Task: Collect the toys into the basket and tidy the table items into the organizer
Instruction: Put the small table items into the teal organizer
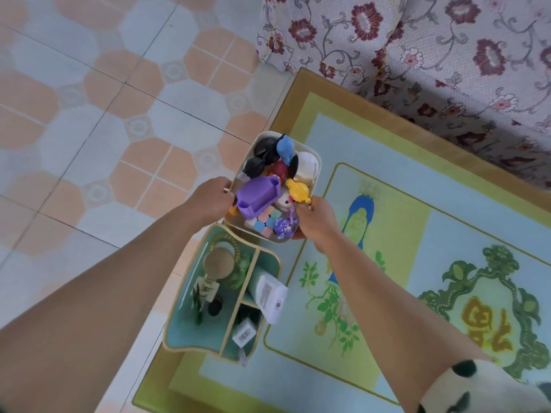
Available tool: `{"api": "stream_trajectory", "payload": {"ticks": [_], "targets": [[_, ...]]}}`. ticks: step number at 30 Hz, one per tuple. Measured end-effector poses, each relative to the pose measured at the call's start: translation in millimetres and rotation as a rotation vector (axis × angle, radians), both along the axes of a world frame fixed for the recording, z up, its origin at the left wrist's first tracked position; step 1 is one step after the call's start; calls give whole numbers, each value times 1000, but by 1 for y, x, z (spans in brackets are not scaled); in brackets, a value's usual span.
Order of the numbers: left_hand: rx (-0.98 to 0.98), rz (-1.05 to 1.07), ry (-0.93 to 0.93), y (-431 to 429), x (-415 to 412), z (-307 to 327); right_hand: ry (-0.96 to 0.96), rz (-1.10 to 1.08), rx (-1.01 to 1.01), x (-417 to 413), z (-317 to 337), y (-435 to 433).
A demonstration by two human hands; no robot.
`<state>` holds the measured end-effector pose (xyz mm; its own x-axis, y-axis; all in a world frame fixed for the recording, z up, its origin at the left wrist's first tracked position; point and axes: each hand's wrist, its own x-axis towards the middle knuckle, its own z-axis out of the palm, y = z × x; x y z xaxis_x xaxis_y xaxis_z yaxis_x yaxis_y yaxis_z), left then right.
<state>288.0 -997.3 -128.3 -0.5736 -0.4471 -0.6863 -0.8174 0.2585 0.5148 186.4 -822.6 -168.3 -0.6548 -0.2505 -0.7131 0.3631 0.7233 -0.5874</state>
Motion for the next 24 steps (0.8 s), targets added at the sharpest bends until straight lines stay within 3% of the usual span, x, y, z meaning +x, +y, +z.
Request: {"api": "stream_trajectory", "payload": {"ticks": [24], "targets": [[18,-16,14,13,14,-7,-69,77,61,11,4,3]]}}
